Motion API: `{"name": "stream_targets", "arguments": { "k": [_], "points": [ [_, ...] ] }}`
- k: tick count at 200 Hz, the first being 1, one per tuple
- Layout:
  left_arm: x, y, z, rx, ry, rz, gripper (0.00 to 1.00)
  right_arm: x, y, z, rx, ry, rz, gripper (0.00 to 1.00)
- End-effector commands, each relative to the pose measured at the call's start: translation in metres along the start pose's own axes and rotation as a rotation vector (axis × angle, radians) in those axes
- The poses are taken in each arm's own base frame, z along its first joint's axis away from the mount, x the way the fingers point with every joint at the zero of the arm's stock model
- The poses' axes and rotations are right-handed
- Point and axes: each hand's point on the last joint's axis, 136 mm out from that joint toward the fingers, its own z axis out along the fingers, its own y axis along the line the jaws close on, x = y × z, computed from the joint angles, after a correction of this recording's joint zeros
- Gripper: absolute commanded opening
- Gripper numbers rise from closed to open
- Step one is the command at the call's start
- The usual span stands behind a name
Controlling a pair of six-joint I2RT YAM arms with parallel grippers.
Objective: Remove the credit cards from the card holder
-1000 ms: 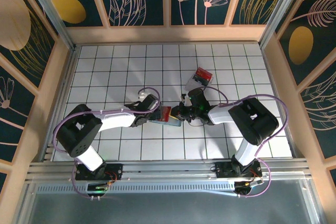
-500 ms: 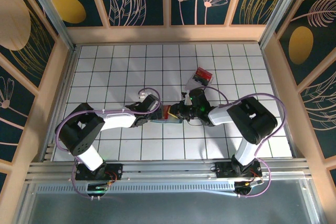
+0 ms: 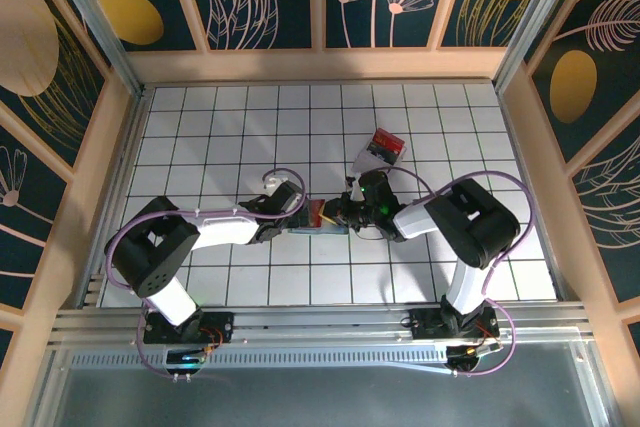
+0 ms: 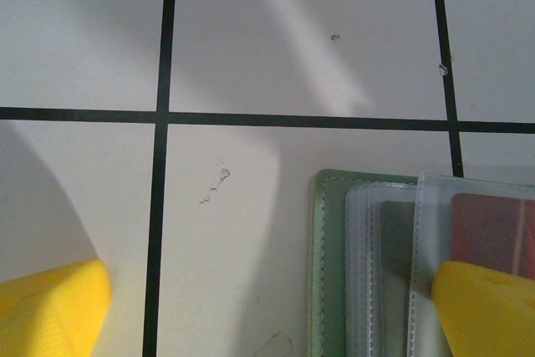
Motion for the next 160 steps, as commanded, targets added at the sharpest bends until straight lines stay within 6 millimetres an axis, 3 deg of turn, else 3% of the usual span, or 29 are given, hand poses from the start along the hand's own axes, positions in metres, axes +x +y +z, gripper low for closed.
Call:
{"name": "stream_targets", "arguments": {
  "k": [1, 44, 91, 126, 160],
  "points": [
    [0.038, 0.020, 0.000, -0.058, 0.124, 0.036, 0.99, -0.014, 0.010, -0.009, 0.051, -0.061, -0.076, 0.00],
    [0.028, 0.028, -0.002, -0.111, 0.082, 0.040, 0.99, -0.015, 0.000, -0.025, 0.184, -0.074, -0.123, 0.00],
    [0.024, 0.035, -0.002, -0.152, 0.064, 0.052, 0.99, -0.019, 0.006, -0.045, 0.259, -0.103, -0.170, 0.00],
    [0.014, 0.041, -0.001, -0.179, 0.033, 0.068, 0.99, -0.035, 0.019, -0.067, 0.338, -0.169, -0.250, 0.00],
    [-0.003, 0.042, -0.001, -0.193, -0.005, 0.083, 0.99, -0.062, 0.033, -0.088, 0.442, -0.237, -0.359, 0.00]
  ]
}}
